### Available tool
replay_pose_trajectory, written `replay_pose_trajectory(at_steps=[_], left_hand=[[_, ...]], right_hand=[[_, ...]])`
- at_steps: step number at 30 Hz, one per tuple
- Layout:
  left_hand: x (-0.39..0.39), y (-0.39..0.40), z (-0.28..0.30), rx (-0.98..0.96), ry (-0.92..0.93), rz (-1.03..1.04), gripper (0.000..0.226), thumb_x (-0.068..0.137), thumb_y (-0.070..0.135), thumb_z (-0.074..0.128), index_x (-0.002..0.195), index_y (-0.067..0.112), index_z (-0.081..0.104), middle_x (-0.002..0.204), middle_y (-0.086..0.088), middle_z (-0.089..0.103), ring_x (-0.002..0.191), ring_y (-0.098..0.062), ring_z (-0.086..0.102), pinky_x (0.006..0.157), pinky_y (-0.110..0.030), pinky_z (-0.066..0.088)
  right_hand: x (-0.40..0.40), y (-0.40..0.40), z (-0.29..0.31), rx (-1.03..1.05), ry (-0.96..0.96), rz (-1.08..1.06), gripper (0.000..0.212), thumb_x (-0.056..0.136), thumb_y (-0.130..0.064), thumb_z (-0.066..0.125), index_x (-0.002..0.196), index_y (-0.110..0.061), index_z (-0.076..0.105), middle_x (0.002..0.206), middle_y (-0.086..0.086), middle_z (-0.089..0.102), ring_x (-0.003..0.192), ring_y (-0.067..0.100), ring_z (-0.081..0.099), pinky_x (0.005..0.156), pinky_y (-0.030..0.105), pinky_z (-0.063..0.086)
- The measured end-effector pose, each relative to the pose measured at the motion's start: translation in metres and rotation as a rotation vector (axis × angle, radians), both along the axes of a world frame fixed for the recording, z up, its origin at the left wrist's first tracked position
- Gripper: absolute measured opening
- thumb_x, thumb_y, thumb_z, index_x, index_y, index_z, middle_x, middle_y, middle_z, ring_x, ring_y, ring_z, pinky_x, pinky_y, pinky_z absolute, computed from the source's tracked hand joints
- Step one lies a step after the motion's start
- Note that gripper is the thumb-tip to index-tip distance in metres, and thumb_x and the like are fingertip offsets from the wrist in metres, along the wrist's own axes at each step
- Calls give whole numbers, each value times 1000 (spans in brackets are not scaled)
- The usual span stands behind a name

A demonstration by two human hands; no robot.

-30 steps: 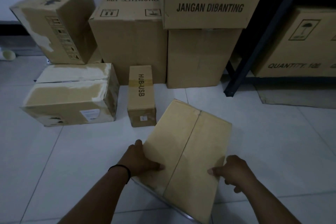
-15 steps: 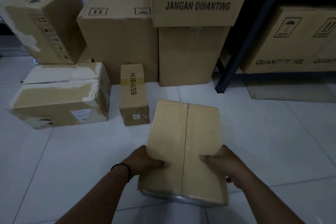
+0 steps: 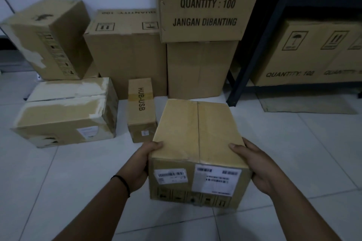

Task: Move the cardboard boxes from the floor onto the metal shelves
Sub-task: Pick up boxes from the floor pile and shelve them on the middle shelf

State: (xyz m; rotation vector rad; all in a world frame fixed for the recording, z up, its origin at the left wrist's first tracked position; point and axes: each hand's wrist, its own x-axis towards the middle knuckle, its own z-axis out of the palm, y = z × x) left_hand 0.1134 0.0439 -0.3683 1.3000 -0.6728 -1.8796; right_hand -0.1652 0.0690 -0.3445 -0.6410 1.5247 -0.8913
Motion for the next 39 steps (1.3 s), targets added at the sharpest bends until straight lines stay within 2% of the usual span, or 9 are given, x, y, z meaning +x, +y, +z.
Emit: replay_pose_trajectory(at_steps=[8,11,16,20,22,24,27,32,39], left_hand=[[3,1,66,-98,90,91,53,77,32,58,125,10,58,119,-17,67,112,-37,60,100,-49,45],[5,-5,101,-188,91,100,52,78,33,57,124,10,58,115,-15,69,104,-32,65,91,-44,52],[6,-13,169,-304,134,101,41,82,35,53,112,9,64,98,-15,73,82,-27,72,62,-35,59],[16,-21,218,-400,126,143,37,87,38,52,109,12,68,100,-16,72,88,-31,70,80,-43,55],[23,-24,247,-454,102,186,34,93,36,47,110,13,66,95,-13,74,85,-28,71,76,-40,56],[29,-26,282,-491,88,213,35,94,33,45,117,13,62,93,-11,74,80,-24,72,64,-34,58],[38,-22,347,-479,51,241,43,94,33,44,127,9,57,95,-12,73,77,-25,72,58,-32,58],[47,-15,484,-457,-32,246,38,93,34,44,114,11,66,106,-18,70,82,-29,69,77,-39,56],[46,7,659,-507,-11,218,52,81,40,54,120,8,64,108,-21,68,90,-35,68,80,-45,56]], right_hand=[[14,10,58,-174,-209,-133,30,94,-18,47,119,-18,64,98,7,74,83,25,69,71,36,49],[19,10,85,-232,-237,-172,31,94,-20,46,119,-19,64,98,8,73,87,28,66,73,37,48],[28,1,150,-317,-265,-187,18,93,-24,49,102,-15,62,76,9,72,74,26,66,70,38,50],[40,-14,196,-402,-274,-134,26,92,-28,50,109,-12,62,79,10,71,74,26,66,71,38,51],[47,-21,224,-437,-272,-114,29,92,-29,50,111,-11,63,81,9,71,77,25,66,73,37,51],[54,-25,258,-452,-284,-101,30,92,-29,51,113,-11,63,84,9,70,80,26,65,75,38,51],[64,-26,322,-440,-302,-84,27,92,-28,50,108,-13,64,82,9,70,79,27,65,76,39,50],[70,-21,454,-400,-282,-91,30,92,-28,49,112,-13,63,87,11,69,85,31,63,87,47,48],[67,2,631,-393,-311,-85,25,91,-28,49,105,-13,64,77,10,71,72,28,66,73,40,52]])
